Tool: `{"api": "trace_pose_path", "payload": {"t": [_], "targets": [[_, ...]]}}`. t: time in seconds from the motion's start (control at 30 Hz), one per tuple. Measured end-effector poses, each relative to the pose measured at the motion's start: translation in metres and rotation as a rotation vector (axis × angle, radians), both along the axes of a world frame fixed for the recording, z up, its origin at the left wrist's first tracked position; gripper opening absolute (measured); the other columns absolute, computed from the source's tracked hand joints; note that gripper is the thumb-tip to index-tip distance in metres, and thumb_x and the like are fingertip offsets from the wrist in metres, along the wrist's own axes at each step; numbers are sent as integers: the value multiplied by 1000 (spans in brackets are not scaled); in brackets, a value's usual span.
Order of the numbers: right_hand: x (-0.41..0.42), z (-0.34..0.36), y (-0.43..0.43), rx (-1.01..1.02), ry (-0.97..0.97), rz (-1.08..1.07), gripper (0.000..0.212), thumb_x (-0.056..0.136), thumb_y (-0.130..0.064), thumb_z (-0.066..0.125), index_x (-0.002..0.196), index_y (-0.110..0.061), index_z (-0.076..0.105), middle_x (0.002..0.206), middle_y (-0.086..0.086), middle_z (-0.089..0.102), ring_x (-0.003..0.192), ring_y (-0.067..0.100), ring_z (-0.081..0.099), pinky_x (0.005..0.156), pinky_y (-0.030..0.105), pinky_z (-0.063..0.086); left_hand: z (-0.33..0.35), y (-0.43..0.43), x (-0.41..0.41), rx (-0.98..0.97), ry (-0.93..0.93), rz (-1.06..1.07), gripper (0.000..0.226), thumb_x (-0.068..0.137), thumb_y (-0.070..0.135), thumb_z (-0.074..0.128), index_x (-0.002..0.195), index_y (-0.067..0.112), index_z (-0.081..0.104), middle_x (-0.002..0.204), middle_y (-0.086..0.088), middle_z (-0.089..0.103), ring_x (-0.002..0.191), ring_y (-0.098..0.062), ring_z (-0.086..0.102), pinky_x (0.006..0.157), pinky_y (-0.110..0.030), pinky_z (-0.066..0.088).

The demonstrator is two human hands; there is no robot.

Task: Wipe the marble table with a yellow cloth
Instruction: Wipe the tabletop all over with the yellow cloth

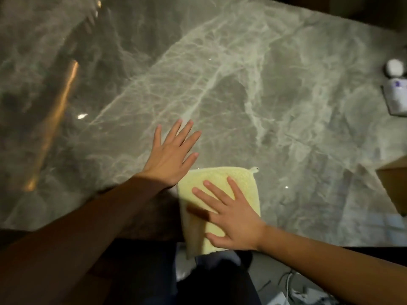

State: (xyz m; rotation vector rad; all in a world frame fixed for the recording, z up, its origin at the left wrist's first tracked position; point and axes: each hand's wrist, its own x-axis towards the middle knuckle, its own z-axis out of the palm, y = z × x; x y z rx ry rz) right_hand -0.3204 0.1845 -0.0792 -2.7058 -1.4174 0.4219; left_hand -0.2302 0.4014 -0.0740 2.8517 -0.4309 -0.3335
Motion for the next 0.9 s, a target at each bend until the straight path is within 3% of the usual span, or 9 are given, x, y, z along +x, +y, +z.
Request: {"api": "trace_pose_path", "payload": {"t": [0.1, 0.27, 0.37, 0.53, 0.77, 0.9], "targets": [[-12, 1, -74, -49, -33, -95, 69, 89, -58, 41, 152, -34, 23, 162, 1, 13, 150, 30, 8, 109, 68, 15, -2, -31, 1, 47, 10, -66, 56, 99, 46, 22, 151, 32, 8, 161, 6, -5, 147, -18, -13, 114, -54, -9], [-22, 4, -162, -93, -43, -323, 68, 88, -58, 39, 151, -33, 28, 161, 2, 18, 149, 29, 12, 109, 67, 17, -11, -75, 14, 67, -10, -70, 62, 95, 54, 21, 151, 30, 8, 161, 3, -4, 147, -25, -11, 113, -57, -7], [-20, 3, -176, -62, -50, -454, 68, 87, -57, 42, 149, -33, 31, 161, 1, 20, 149, 29, 13, 111, 65, 14, -14, -99, 30, 94, -39, -126, 72, 87, 61, 13, 151, 28, 13, 161, 2, 2, 148, -26, -5, 113, -57, -6], [2, 0, -175, -76, -61, -750, 67, 88, -58, 37, 151, -37, 25, 162, -1, 16, 150, 26, 9, 111, 65, 15, -14, -122, 64, 104, -47, -175, 76, 82, 64, 22, 150, 31, 11, 161, 4, 2, 148, -24, -5, 113, -54, -8], [123, -6, -158, -58, -63, -923, 68, 86, -62, 31, 150, -39, 21, 162, -2, 13, 149, 25, 6, 111, 65, 8, -12, -114, 154, 33, -58, -144, 75, 80, 60, 24, 148, 29, 22, 161, 3, 10, 148, -22, 3, 114, -57, 1], [231, -6, -142, -9, -72, -931, 70, 86, -63, 26, 151, -40, 16, 163, -4, 7, 150, 23, -2, 112, 64, 2, -13, -98, 231, 62, -100, -7, 70, 83, 56, 28, 147, 28, 24, 160, 0, 14, 147, -28, 6, 112, -61, 5]]}}
